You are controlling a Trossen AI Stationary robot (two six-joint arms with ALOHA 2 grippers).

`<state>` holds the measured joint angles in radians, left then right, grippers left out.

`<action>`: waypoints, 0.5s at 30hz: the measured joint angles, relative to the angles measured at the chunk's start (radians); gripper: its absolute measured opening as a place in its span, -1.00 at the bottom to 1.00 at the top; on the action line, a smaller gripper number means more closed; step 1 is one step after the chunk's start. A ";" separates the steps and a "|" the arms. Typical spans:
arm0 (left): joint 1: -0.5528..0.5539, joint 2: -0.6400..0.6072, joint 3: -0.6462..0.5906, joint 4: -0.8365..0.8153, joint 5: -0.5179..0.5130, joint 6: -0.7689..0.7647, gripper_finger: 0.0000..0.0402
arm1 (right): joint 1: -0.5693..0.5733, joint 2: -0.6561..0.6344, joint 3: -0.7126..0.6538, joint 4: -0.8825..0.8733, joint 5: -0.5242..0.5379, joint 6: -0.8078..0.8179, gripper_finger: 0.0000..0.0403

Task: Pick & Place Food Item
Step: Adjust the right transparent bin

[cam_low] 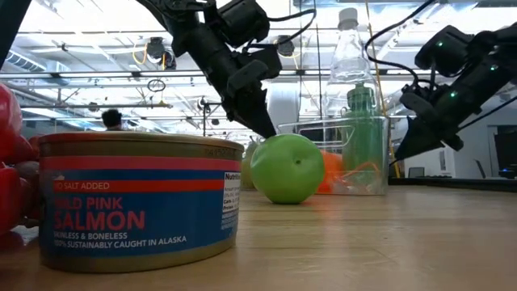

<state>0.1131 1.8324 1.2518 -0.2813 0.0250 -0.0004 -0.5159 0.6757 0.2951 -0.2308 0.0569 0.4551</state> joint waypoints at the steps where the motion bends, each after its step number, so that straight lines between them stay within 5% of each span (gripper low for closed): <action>1: -0.005 0.000 0.000 0.000 -0.001 -0.003 -0.98 | -0.002 0.008 0.000 0.005 0.003 -0.004 -1.00; 15: -0.027 0.034 0.000 0.063 0.001 -0.017 -0.96 | -0.092 0.043 0.000 0.077 0.020 -0.074 -1.00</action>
<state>0.0865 1.8664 1.2516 -0.2182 0.0263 -0.0173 -0.6077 0.7182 0.2951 -0.1534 0.0765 0.3807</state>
